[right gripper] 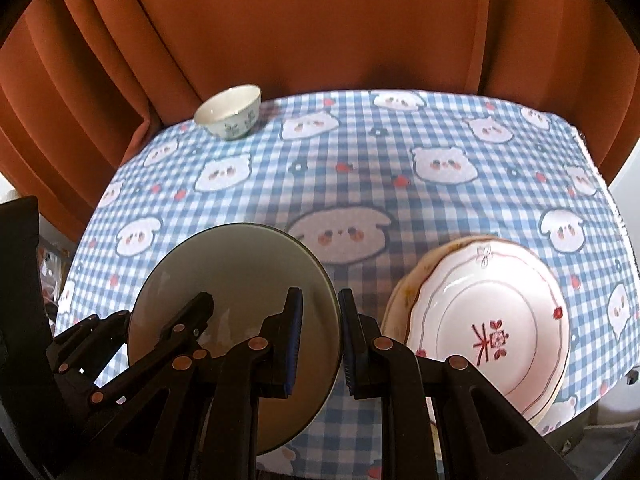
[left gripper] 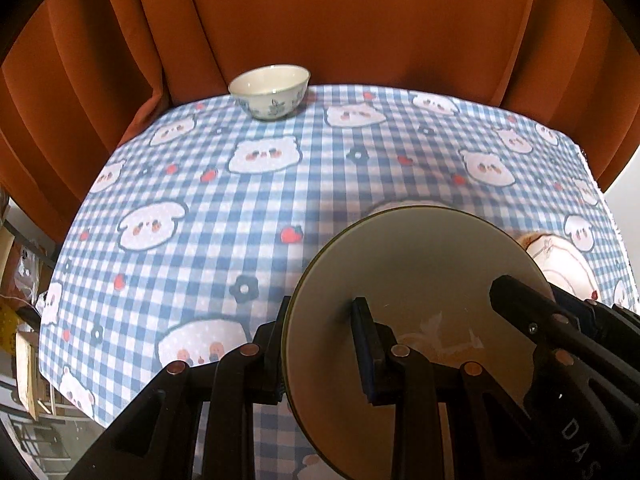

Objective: Organize plates and bowls
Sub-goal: 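Carry the beige plate with both grippers toward the plate stack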

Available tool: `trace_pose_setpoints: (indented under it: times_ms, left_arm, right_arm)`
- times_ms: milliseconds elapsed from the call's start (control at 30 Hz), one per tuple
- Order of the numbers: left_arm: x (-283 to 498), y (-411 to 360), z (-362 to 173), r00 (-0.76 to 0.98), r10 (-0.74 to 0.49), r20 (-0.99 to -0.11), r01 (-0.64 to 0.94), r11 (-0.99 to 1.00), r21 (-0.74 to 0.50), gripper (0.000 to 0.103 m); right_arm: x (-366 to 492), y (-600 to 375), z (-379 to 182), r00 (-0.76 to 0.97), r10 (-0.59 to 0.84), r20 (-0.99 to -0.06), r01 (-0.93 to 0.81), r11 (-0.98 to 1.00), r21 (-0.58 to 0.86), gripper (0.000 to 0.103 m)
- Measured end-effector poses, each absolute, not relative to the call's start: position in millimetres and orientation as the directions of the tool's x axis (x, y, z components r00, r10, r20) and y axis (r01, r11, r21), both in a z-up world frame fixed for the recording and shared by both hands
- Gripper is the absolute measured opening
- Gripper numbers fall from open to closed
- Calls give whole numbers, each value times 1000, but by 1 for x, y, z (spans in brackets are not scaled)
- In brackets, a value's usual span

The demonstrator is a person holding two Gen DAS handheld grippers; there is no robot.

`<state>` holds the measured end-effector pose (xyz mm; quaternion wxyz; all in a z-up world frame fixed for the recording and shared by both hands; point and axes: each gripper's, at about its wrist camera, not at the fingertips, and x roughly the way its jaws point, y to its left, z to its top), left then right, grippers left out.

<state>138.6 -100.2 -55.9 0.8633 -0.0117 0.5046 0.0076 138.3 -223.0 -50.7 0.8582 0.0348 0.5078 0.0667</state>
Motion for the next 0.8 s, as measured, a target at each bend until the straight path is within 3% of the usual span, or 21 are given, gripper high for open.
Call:
trace_pose_setpoints:
  times_ms: [800]
  left_arm:
    - [152, -98, -90, 406, 7, -914, -61, 998, -19, 27]
  right_arm:
    - [160, -214, -81, 428, 124, -895, -114, 990, 82, 21]
